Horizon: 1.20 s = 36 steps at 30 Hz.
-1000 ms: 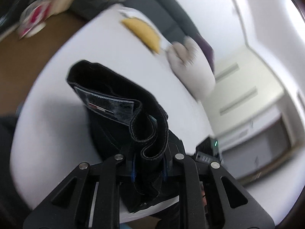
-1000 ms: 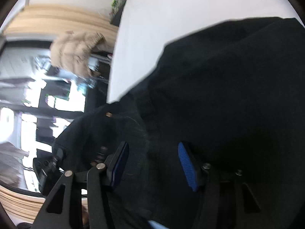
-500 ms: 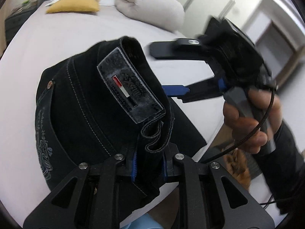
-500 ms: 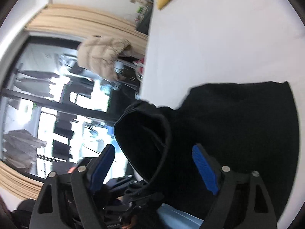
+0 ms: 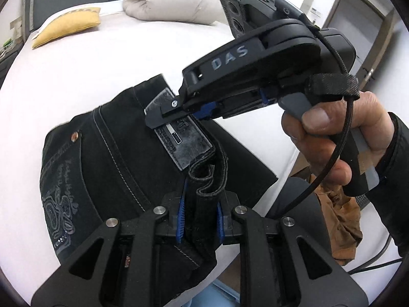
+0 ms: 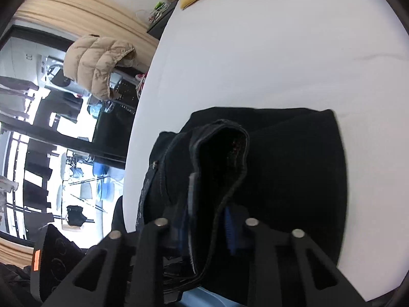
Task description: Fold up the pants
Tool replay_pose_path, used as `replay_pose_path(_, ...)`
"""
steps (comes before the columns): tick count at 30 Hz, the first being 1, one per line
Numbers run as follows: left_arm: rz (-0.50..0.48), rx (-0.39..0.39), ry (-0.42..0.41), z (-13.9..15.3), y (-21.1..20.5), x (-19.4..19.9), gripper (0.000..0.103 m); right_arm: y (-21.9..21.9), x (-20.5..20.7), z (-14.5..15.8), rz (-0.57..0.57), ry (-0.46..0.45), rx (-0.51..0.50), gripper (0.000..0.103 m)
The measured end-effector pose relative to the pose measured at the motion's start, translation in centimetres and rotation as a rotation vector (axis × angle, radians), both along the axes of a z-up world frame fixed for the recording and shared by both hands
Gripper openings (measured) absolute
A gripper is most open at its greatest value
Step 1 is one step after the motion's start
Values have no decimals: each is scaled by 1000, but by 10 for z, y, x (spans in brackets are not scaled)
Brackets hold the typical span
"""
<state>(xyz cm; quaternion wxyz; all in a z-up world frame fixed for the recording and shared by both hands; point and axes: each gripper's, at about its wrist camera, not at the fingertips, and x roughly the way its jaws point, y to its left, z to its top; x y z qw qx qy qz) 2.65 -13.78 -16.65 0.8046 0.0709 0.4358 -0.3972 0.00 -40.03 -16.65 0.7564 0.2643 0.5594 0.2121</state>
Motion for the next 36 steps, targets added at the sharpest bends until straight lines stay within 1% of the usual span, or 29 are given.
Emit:
replay_pose_path(2,-11,1,-5,4,-6,1,17,-6,-2,2,-3,-21,-27,16)
replay_pose_path(6,-23,-7,-7,1,-25,17,17,-23,-1,1,-21,-38,-24,15)
replay_pose_path(8,-37,-6,-14,0,-31,17,17,-34,1,-3,-30,-37,-23,15)
replay_pose_path(9,-42,-6,-16,-1,-27,13,17,-37,1,-4,-31,-37,-26,14)
replay_pose_path(11,-54,2,-17,-5,-35,4,17,-45,3,-9,-36,-32,-30,14)
replay_pose_path(14,-70,13,-11,-10,-44,5,17,-56,3,-15,-42,-26,-30,14)
replay_pose_path(17,-97,27,-13,-18,-63,4,17,-66,-2,-22,-59,-21,-26,14)
replay_pose_path(18,-103,30,-14,-18,-57,5,17,-72,-4,-26,-69,-19,-17,14)
replay_pose_path(20,-113,41,-6,-22,-68,5,17,-78,-6,-31,-82,-13,1,14)
replay_pose_path(21,-114,45,-2,-31,-68,8,17,-81,-7,-35,-86,-9,15,14)
replay_pose_path(25,-109,61,20,-46,-79,12,17,-86,-8,-52,-97,-3,71,14)
replay_pose_path(28,-107,52,33,-44,-85,11,17,-87,-4,-60,-113,-10,95,14)
replay_pose_path(29,-105,50,32,-44,-85,11,21,-87,-2,-61,-115,-14,99,14)
replay_pose_path(30,-107,43,44,-41,-83,13,26,-85,-1,-61,-110,-18,95,14)
replay_pose_path(32,-109,31,105,-41,-77,15,30,-83,2,-64,-88,-28,75,15)
replay_pose_path(34,-109,17,172,-36,-68,16,31,-86,3,-66,-84,-28,87,17)
replay_pose_path(35,-121,-7,218,-34,-60,14,31,-90,2,-66,-92,-26,99,21)
replay_pose_path(36,-121,-28,247,-30,-49,11,31,-94,0,-63,-107,-22,108,26)
